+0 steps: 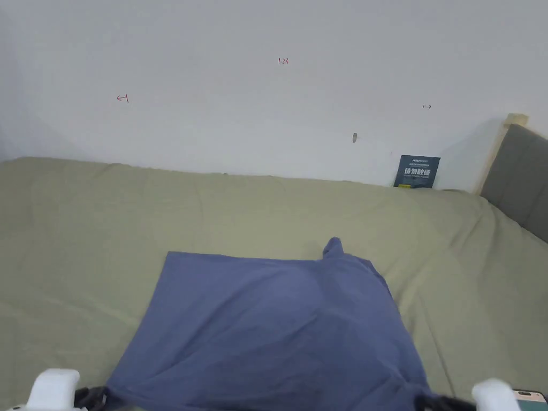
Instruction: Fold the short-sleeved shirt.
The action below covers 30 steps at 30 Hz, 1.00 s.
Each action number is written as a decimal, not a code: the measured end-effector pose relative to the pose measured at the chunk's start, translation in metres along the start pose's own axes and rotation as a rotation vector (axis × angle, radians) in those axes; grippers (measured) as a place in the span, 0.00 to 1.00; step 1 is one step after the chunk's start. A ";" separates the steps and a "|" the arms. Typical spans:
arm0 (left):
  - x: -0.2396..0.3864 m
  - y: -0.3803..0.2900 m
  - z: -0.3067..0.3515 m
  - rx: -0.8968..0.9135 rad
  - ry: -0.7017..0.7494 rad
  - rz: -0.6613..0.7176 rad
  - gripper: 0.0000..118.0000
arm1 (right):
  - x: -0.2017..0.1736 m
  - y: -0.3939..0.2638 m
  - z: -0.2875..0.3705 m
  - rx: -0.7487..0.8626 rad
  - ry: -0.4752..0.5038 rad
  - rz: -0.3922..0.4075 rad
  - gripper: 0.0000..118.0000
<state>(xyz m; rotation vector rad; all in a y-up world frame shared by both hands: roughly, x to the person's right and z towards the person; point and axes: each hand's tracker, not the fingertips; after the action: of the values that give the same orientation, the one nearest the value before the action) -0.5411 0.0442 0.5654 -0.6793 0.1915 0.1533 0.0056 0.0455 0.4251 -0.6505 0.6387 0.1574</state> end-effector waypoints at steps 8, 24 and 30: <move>-0.013 -0.018 -0.016 -0.019 0.036 0.000 0.04 | -0.006 -0.057 0.001 -0.125 -0.031 -0.052 0.15; 0.027 -0.002 0.121 0.187 0.032 -0.051 0.83 | -0.071 0.003 0.077 0.149 -0.147 -0.107 0.81; 0.010 -0.019 0.077 -0.018 0.003 0.007 0.00 | -0.081 -0.003 0.071 0.106 -0.189 -0.200 0.00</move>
<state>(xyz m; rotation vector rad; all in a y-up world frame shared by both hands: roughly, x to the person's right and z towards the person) -0.5176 0.0791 0.6334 -0.6965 0.1955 0.1609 -0.0221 0.0910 0.5182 -0.5847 0.3945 -0.0012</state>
